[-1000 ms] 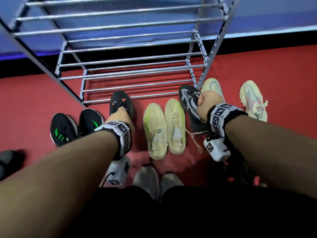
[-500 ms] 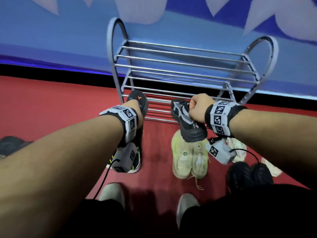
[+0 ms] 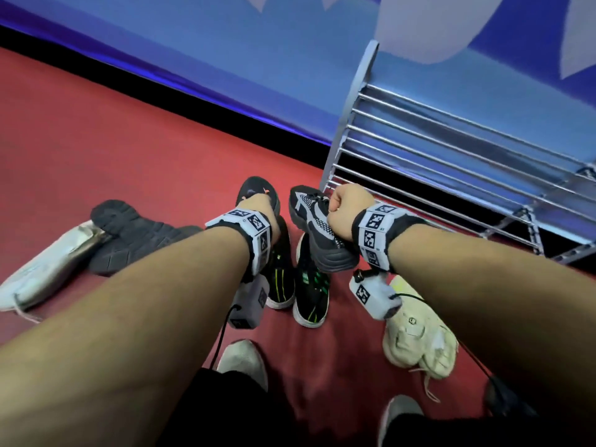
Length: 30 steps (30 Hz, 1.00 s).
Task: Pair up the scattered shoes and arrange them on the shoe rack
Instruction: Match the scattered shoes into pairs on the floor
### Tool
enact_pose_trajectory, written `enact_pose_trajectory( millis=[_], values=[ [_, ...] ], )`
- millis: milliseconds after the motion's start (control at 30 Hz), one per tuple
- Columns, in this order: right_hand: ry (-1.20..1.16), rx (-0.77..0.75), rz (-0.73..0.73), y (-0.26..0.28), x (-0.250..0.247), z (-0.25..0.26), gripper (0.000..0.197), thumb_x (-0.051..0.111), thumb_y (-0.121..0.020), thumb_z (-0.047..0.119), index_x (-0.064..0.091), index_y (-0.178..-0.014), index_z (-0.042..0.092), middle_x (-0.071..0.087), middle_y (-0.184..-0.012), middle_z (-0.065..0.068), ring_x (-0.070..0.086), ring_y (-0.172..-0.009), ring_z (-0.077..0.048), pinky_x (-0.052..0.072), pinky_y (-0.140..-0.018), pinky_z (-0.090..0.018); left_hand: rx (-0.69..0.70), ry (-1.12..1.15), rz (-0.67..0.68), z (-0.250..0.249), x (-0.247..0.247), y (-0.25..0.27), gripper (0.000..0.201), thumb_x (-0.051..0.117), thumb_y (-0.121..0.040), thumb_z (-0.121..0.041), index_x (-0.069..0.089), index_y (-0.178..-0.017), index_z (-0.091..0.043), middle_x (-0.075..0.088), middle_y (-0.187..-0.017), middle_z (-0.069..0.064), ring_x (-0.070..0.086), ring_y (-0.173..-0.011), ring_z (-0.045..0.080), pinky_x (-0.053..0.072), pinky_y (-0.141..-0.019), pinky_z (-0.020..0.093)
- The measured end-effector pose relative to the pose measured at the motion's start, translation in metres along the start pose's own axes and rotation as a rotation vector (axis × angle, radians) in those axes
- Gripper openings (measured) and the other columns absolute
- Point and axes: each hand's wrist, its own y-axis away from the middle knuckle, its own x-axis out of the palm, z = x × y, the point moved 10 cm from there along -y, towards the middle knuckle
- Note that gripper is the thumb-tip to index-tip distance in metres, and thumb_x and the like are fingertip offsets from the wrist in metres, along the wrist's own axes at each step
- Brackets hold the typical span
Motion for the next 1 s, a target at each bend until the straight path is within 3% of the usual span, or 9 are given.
enact_pose_trajectory(
  millis=[67,167,300,433,567,667,733,867,1000],
  values=[
    [0.03,-0.015,0.013,-0.004,0.012,0.016,0.016,0.05,-0.075,-0.001,0.055,-0.076,0.014,0.062,-0.082,-0.008,0.058,-0.072,-0.026,0.048,-0.062,-0.028,-0.021,0.047,-0.046,0.019,0.004,-0.006,0.016,0.06,-0.086,-0.009,0.06,-0.102,-0.01,0.061,-0.089,0.009,0.063,-0.095,0.03,0.046,-0.075,0.036],
    [0.016,-0.015,-0.013,-0.011,0.03,0.025,0.017,0.049,-0.074,-0.001,0.055,-0.081,0.013,0.065,-0.088,-0.011,0.059,-0.076,-0.027,0.053,-0.068,-0.035,-0.064,0.132,-0.025,0.04,0.023,-0.011,0.012,0.057,-0.085,-0.006,0.056,-0.095,-0.013,0.063,-0.104,0.015,0.061,-0.105,0.036,0.05,-0.085,0.039],
    [-0.005,0.013,0.063,-0.016,0.079,0.008,0.021,0.049,-0.078,-0.003,0.047,-0.073,0.017,0.062,-0.089,-0.009,0.058,-0.075,-0.024,0.046,-0.061,-0.029,-0.025,0.186,-0.001,0.053,0.049,-0.017,0.013,0.055,-0.081,-0.009,0.046,-0.083,-0.018,0.061,-0.089,0.009,0.06,-0.085,0.032,0.048,-0.074,0.035],
    [-0.118,0.031,-0.054,-0.026,0.112,-0.022,0.011,0.05,-0.078,0.005,0.052,-0.08,0.015,0.059,-0.076,-0.004,0.053,-0.065,-0.024,0.041,-0.056,-0.028,-0.031,0.192,-0.043,0.063,0.06,-0.026,0.011,0.054,-0.082,-0.014,0.045,-0.084,-0.021,0.063,-0.093,0.009,0.059,-0.085,0.035,0.043,-0.07,0.033],
    [-0.153,0.027,-0.004,-0.041,0.148,-0.038,0.007,0.059,-0.081,0.011,0.056,-0.082,0.017,0.054,-0.069,0.003,0.053,-0.063,-0.022,0.045,-0.061,-0.029,-0.006,0.242,0.017,0.072,0.081,-0.044,0.024,0.062,-0.078,-0.017,0.061,-0.101,-0.024,0.068,-0.104,0.004,0.064,-0.096,0.028,0.046,-0.079,0.026],
    [-0.101,0.042,0.094,-0.048,0.176,-0.051,0.015,0.059,-0.079,0.009,0.057,-0.082,0.023,0.056,-0.077,0.003,0.055,-0.071,-0.022,0.042,-0.065,-0.025,-0.016,0.278,0.164,0.083,0.113,-0.048,0.036,0.063,-0.08,-0.013,0.063,-0.116,-0.016,0.068,-0.115,0.004,0.064,-0.106,0.022,0.048,-0.091,0.025],
    [-0.11,0.053,0.117,-0.053,0.187,-0.057,0.017,0.06,-0.078,0.01,0.055,-0.081,0.027,0.061,-0.084,-0.001,0.058,-0.075,-0.024,0.041,-0.067,-0.024,-0.057,0.224,0.158,0.097,0.119,-0.055,0.035,0.06,-0.081,-0.016,0.063,-0.116,-0.017,0.067,-0.118,0.006,0.063,-0.109,0.026,0.048,-0.094,0.029],
    [-0.118,0.046,0.081,-0.058,0.19,-0.051,0.015,0.062,-0.076,0.019,0.056,-0.081,0.031,0.059,-0.098,-0.001,0.057,-0.094,-0.029,0.05,-0.086,-0.038,-0.286,0.019,0.017,0.143,0.098,-0.07,0.034,0.063,-0.082,-0.025,0.057,-0.115,-0.02,0.042,-0.131,0.012,0.04,-0.122,0.039,0.042,-0.097,0.047],
    [-0.089,-0.016,0.088,-0.055,0.191,-0.036,0.014,0.061,-0.079,0.018,0.06,-0.089,0.03,0.057,-0.101,0.005,0.053,-0.103,-0.025,0.046,-0.091,-0.043,-0.472,-0.074,0.006,0.185,0.098,-0.072,0.055,0.072,-0.073,-0.024,0.045,-0.12,-0.029,0.019,-0.14,0.013,0.031,-0.122,0.046,0.041,-0.086,0.053]
  ],
)
